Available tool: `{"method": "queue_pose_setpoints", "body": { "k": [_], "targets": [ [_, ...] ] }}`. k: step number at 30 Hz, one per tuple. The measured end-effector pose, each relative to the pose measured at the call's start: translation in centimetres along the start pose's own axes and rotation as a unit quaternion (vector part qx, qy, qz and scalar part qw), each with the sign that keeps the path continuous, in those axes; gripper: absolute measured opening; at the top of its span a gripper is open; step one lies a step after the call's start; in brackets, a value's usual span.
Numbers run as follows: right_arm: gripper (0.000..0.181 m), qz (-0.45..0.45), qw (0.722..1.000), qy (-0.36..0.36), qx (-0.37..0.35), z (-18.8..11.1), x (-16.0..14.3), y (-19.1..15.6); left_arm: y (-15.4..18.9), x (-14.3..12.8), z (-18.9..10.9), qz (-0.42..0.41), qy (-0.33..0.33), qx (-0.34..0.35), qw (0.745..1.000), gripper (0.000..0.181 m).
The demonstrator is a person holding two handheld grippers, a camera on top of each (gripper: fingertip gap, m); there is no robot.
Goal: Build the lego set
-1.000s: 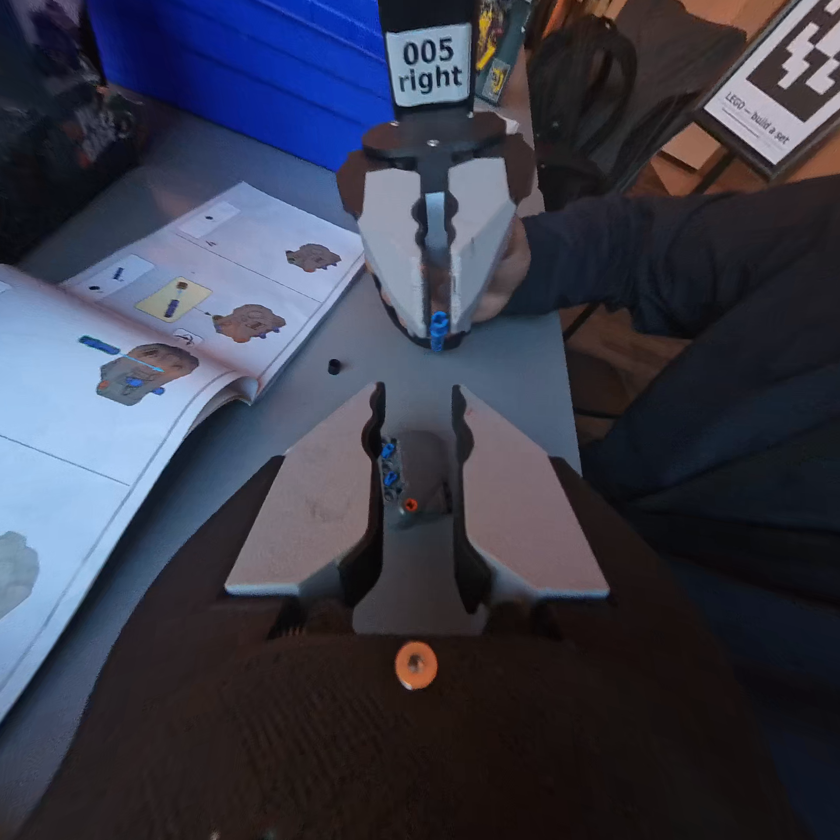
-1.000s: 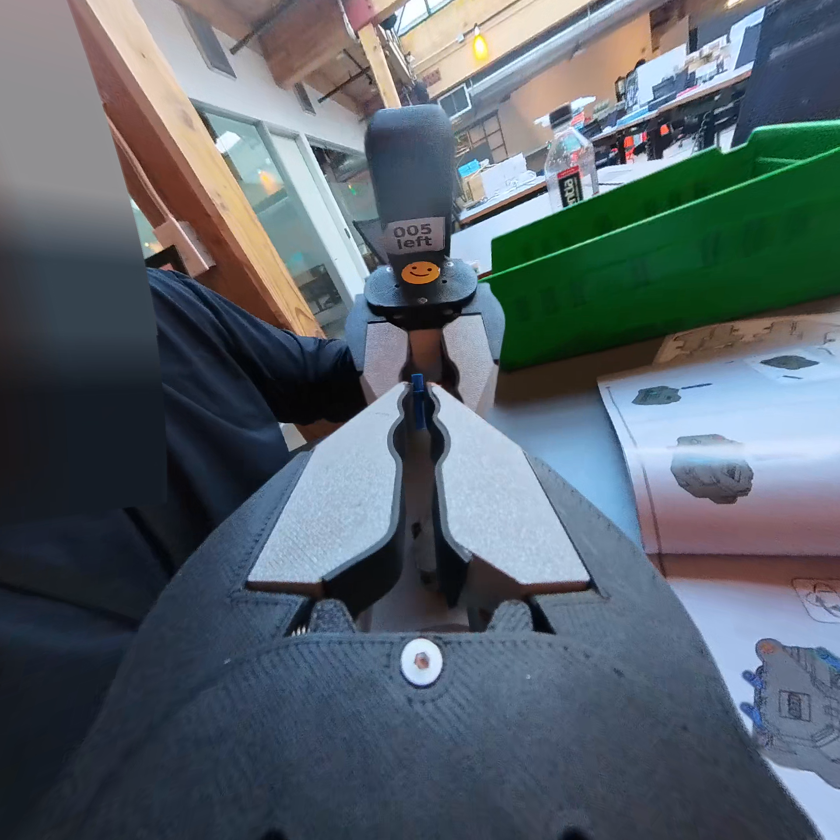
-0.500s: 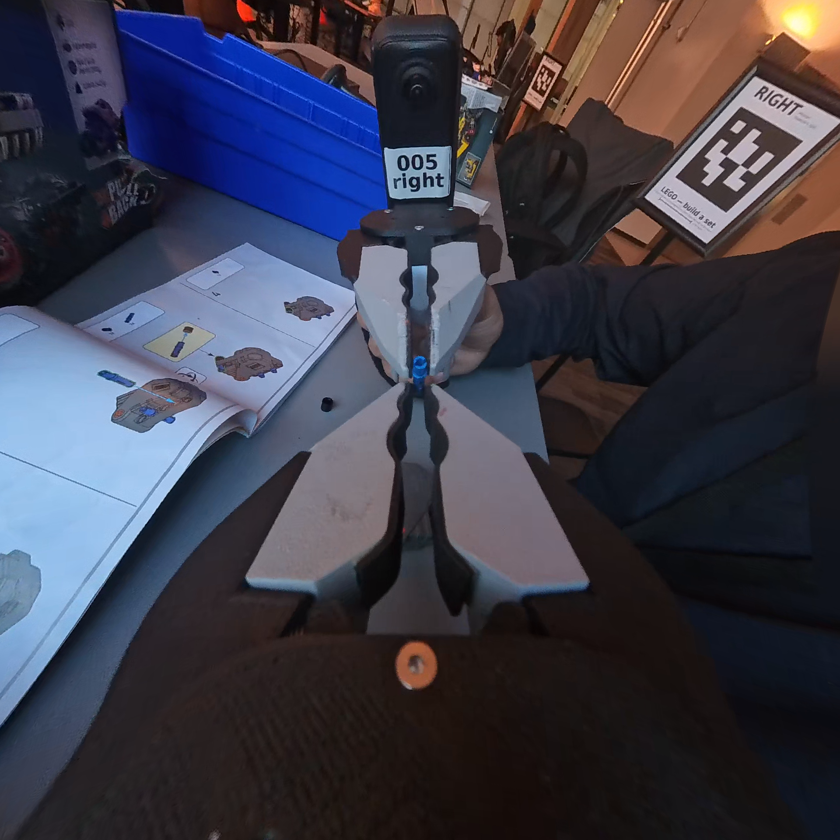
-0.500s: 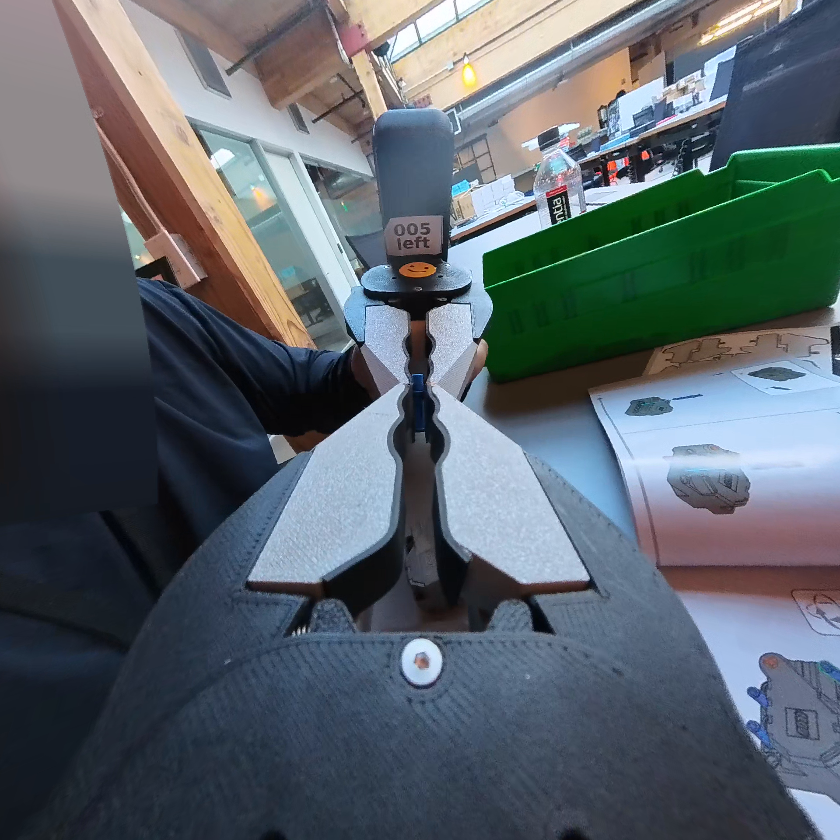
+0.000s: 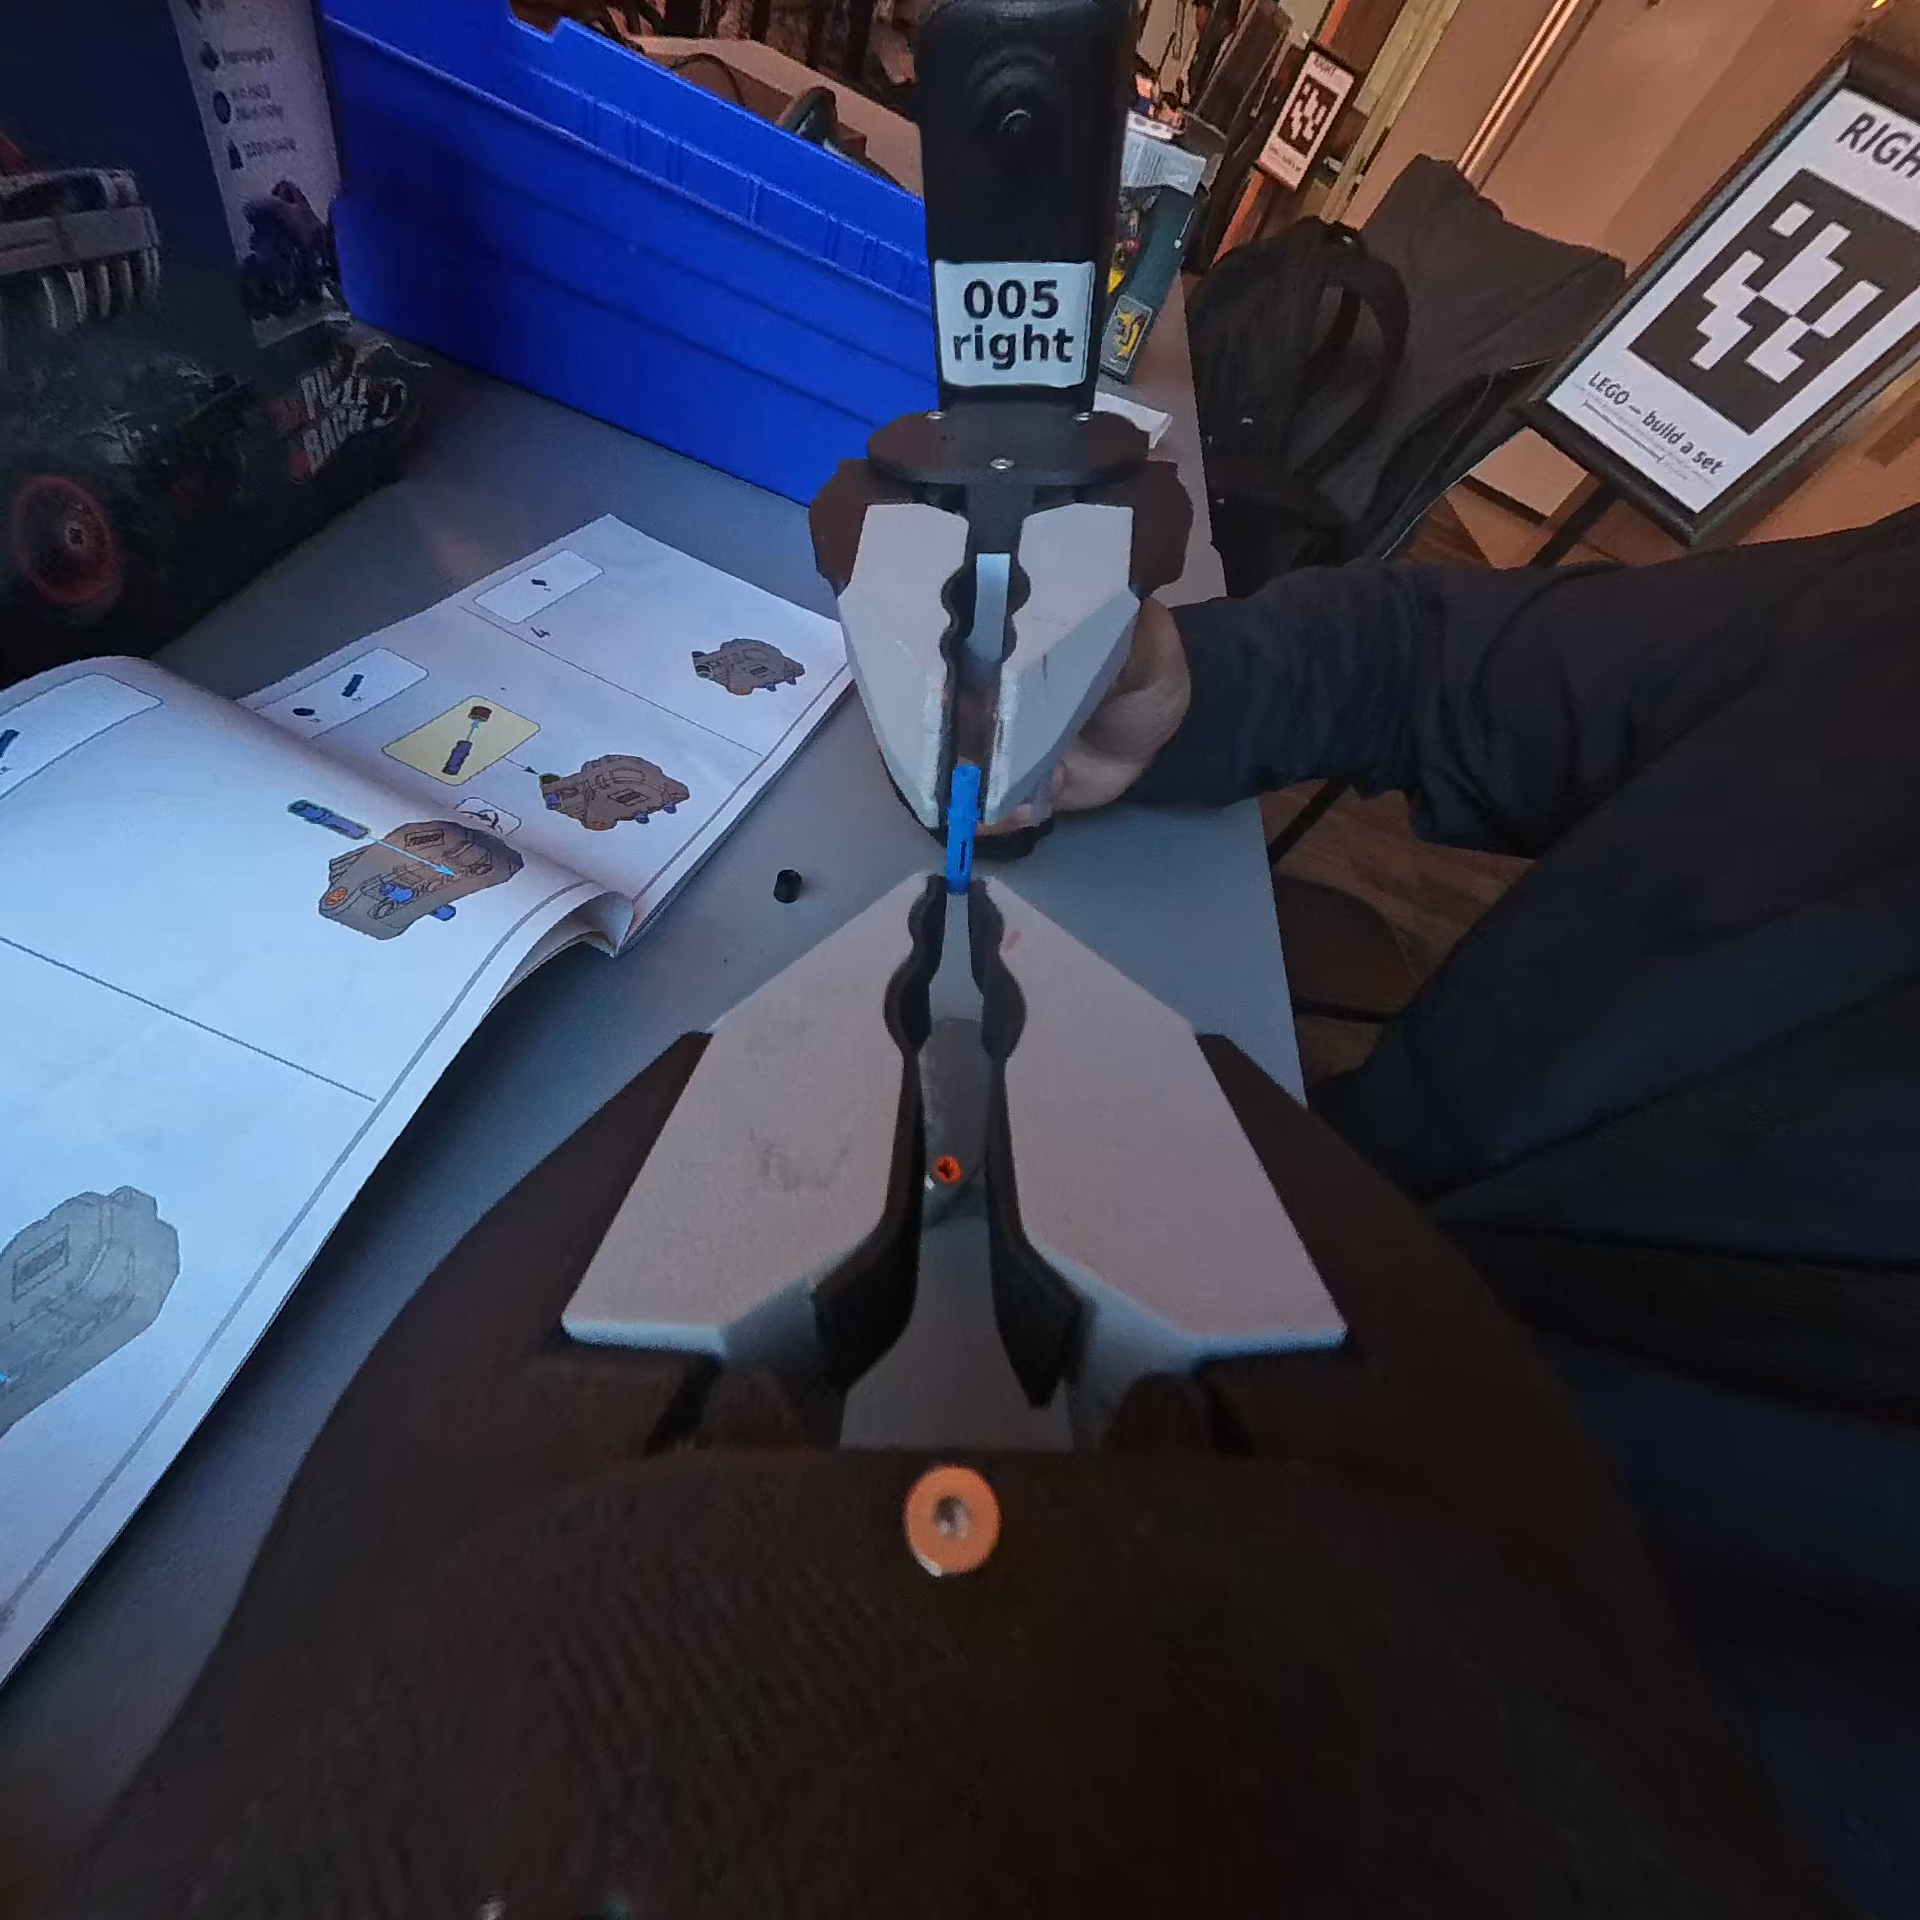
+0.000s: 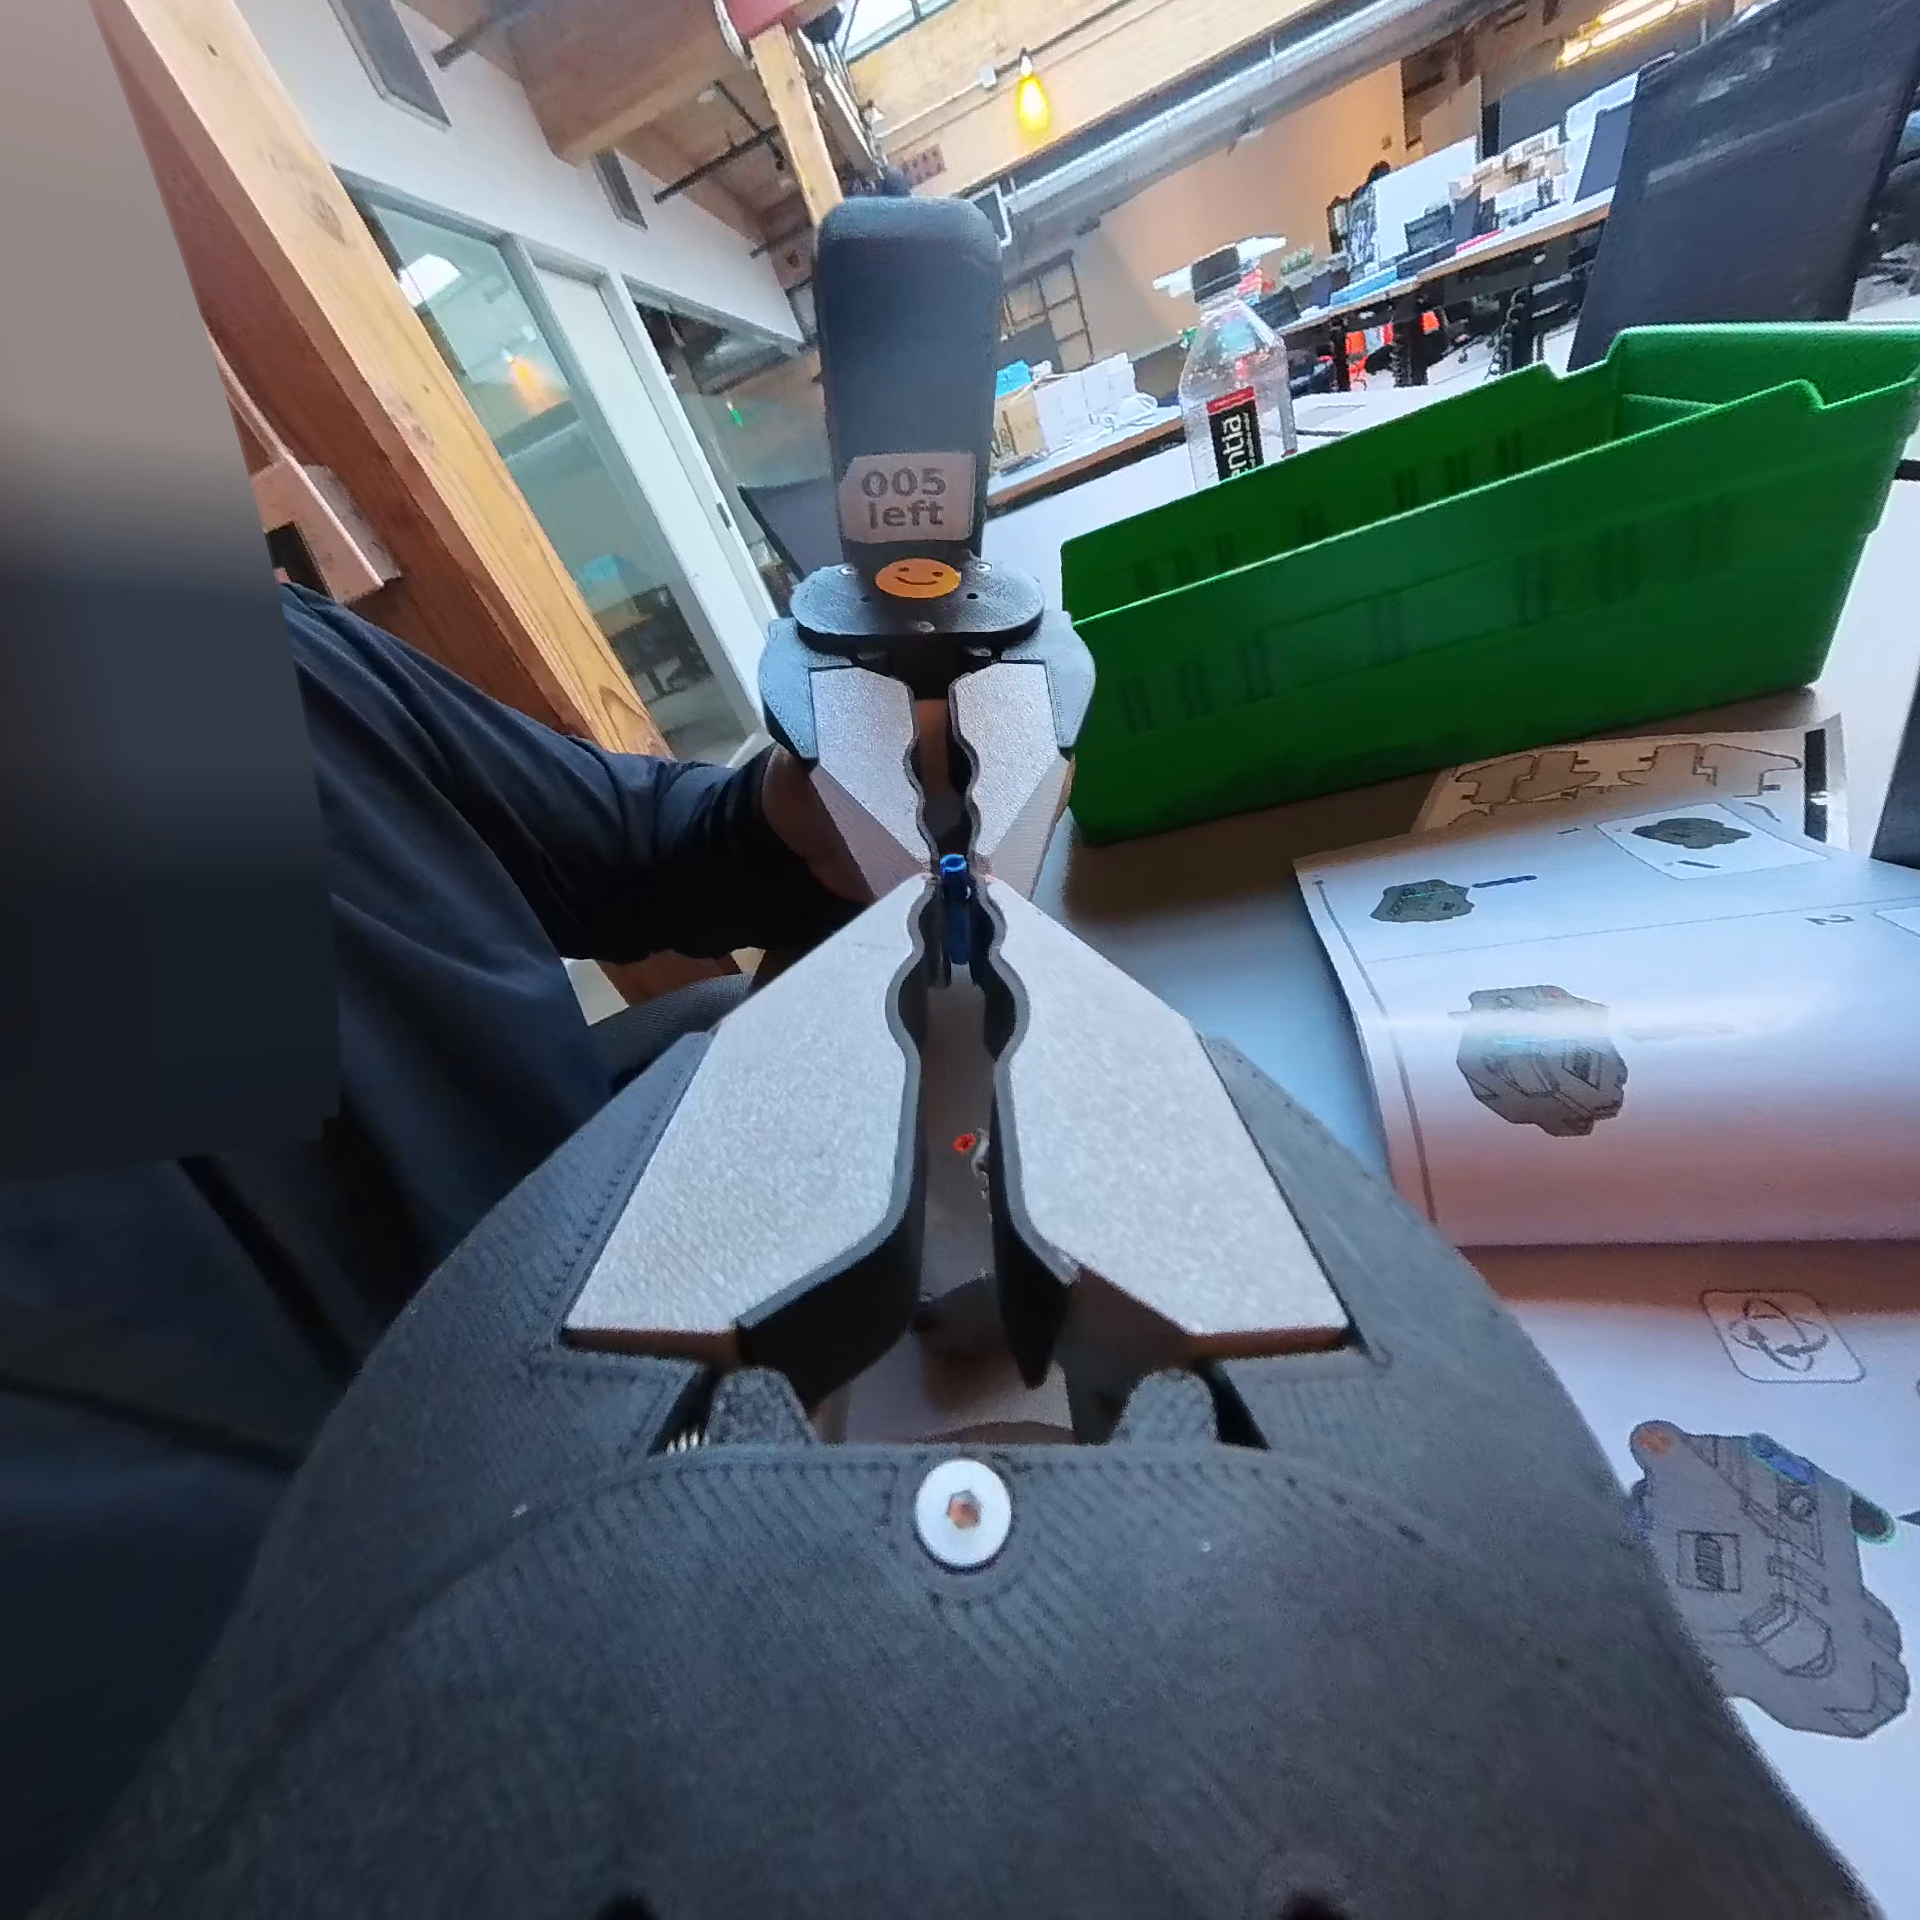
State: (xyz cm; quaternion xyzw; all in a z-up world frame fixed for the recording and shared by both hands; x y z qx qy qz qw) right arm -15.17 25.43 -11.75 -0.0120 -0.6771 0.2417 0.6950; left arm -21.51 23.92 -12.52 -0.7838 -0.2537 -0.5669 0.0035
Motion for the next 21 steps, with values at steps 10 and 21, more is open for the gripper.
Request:
{"method": "queue_pose_setpoints", "body": {
  "k": [10,21],
  "targets": [
    [0.001,0.007,1.000,-0.005,0.001,0.18,-0.30,0.00,-0.02,0.14,0.13,-0.008,0.006,-0.005,1.000,0.004],
    [0.002,0.002,1.000,-0.013,0.000,0.39,-0.38,-0.06,0.20,0.15,-0.07,0.004,0.002,0.000,1.000,0.002]
  ]
}}
Point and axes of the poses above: each gripper's, where its closed fingertips meet, z out along the fingers, x out of its top, y = z × x across the jaws, the point moved 4 cm from there along -z, back along the fingers, and after that the axes turned 11 degrees about x, right-handed, at the moved point
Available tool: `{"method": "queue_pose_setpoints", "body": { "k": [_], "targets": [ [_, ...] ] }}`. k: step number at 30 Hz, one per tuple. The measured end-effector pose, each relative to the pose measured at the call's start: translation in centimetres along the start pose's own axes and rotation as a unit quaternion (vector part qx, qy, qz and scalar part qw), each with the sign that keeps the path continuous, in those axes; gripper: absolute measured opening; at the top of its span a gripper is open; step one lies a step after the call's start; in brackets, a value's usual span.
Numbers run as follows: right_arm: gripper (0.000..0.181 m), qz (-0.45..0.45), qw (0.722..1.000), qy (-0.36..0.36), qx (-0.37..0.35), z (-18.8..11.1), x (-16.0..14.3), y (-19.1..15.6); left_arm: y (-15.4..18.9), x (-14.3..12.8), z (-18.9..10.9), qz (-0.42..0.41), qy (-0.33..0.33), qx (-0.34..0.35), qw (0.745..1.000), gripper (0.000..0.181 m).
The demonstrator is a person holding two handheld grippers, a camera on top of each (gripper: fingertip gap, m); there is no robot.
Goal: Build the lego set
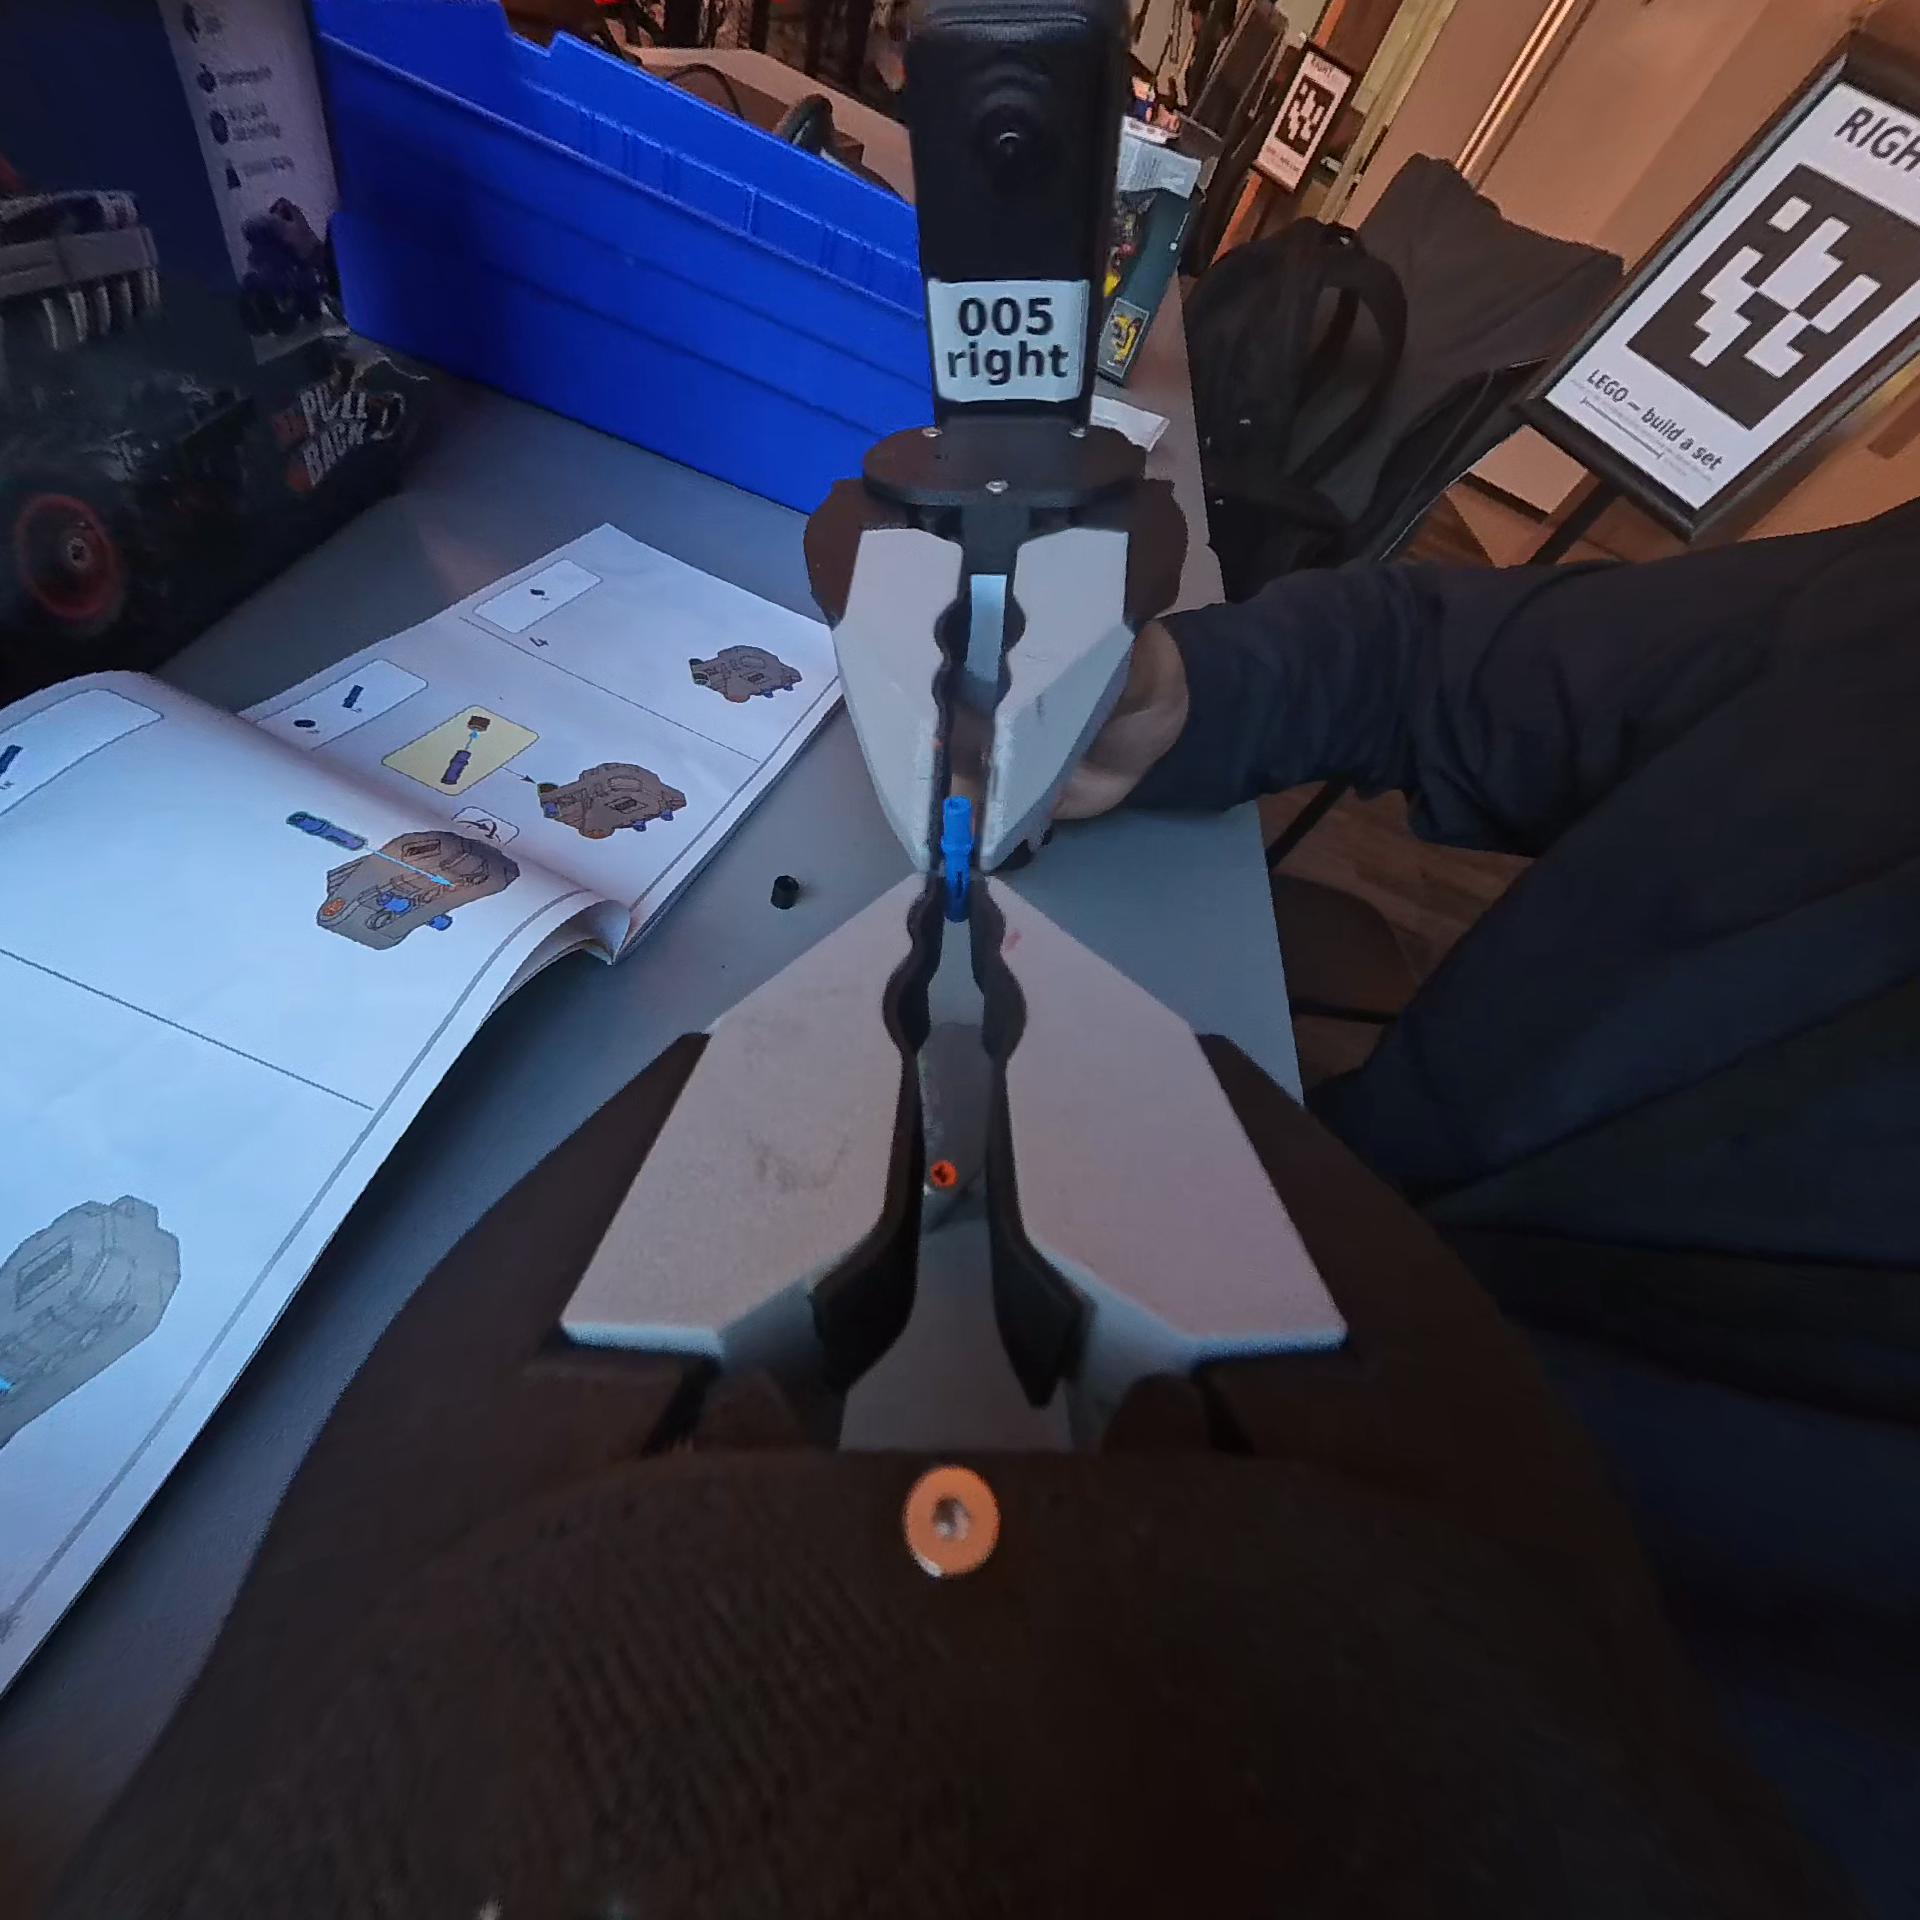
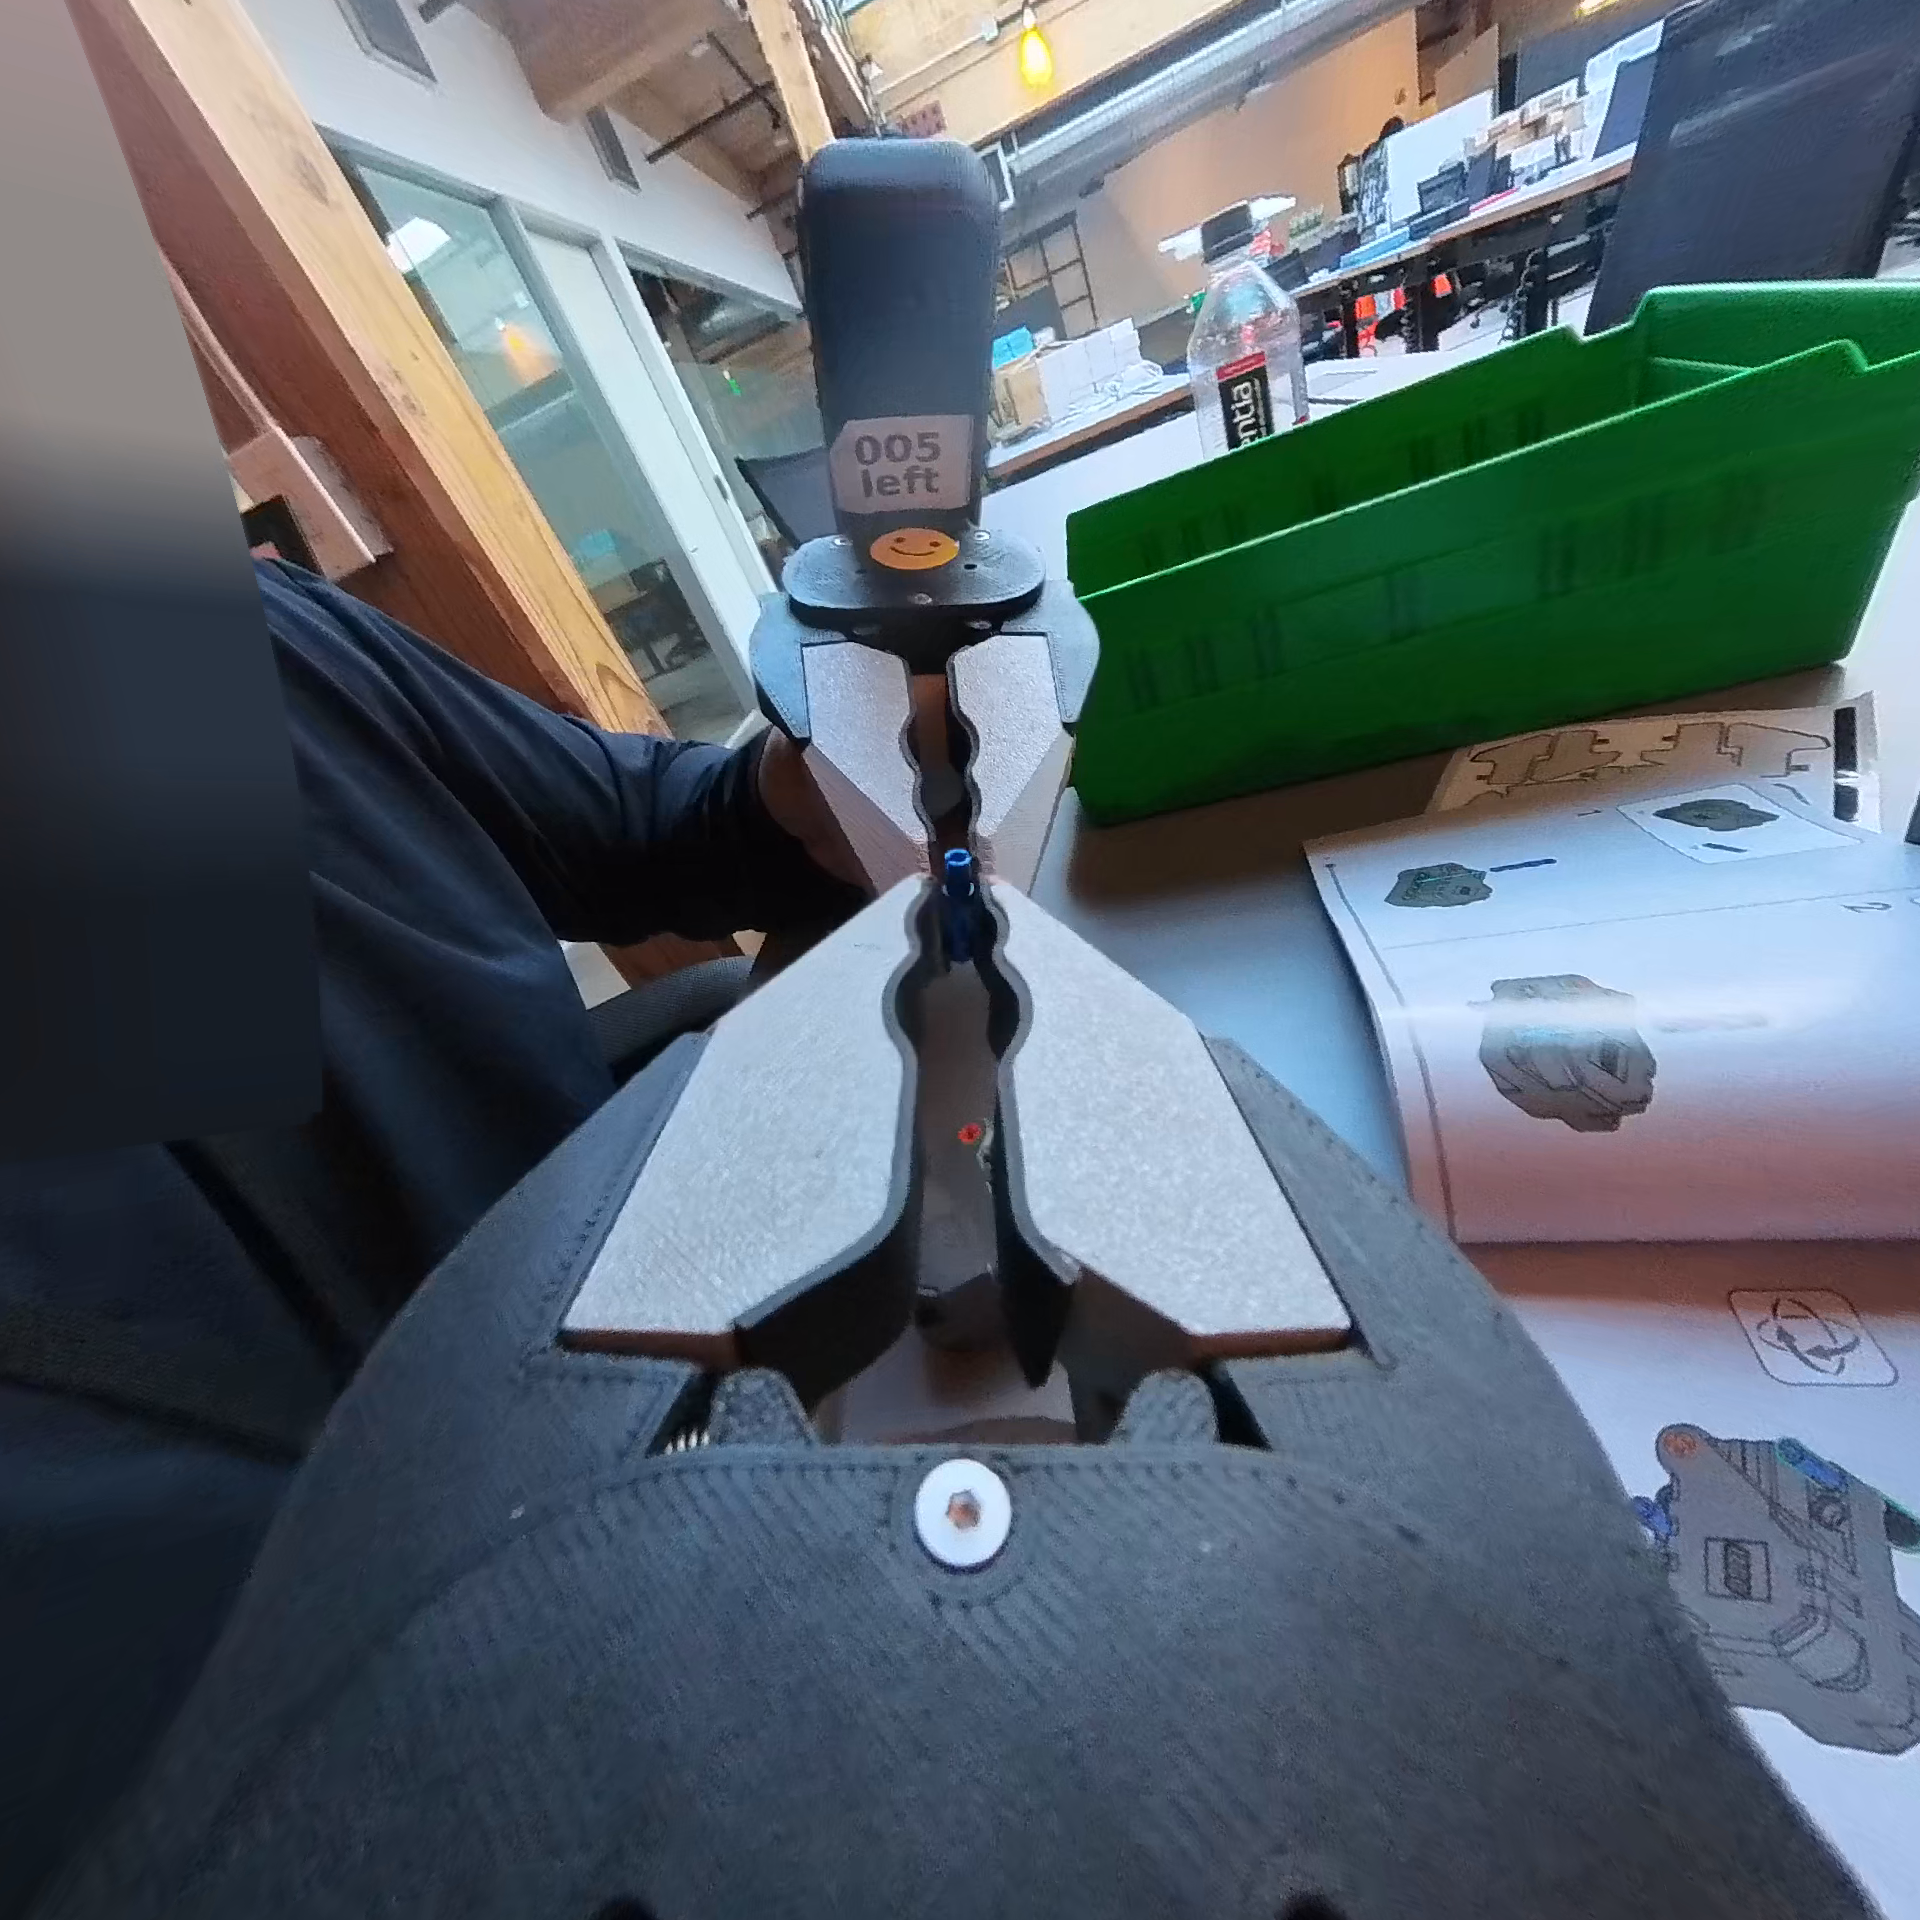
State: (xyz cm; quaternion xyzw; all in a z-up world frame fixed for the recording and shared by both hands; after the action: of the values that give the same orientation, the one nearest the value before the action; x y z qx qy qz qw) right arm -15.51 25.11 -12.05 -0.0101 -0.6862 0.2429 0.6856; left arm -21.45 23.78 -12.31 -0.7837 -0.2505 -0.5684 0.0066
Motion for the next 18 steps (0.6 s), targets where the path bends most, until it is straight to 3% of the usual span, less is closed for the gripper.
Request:
{"method": "queue_pose_setpoints", "body": {
  "k": [13,18],
  "targets": [
    [0.002,-0.063,0.995,-0.063,-0.042,0.0,-0.3,-0.1,-0.1,-0.6,0.3,0.017,-0.023,0.019,0.999,0.001],
    [0.002,-0.080,0.988,-0.117,-0.065,-0.1,-1.0,0.1,-0.3,-1.3,0.8,0.078,-0.050,0.068,0.993,0.001]
  ]
}}
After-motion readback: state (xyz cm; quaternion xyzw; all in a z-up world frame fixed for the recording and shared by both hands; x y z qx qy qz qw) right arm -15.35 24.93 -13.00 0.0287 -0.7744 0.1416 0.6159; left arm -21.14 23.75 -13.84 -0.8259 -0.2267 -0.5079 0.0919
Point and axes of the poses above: each gripper's, where its closed fingertips meet, z out along the fingers, x out of its top, y = z × x across the jaws, the point moved 4 cm from there along -z, back along the fingers, and after that the axes turned 11 degrees about x, right-handed, at the moved point
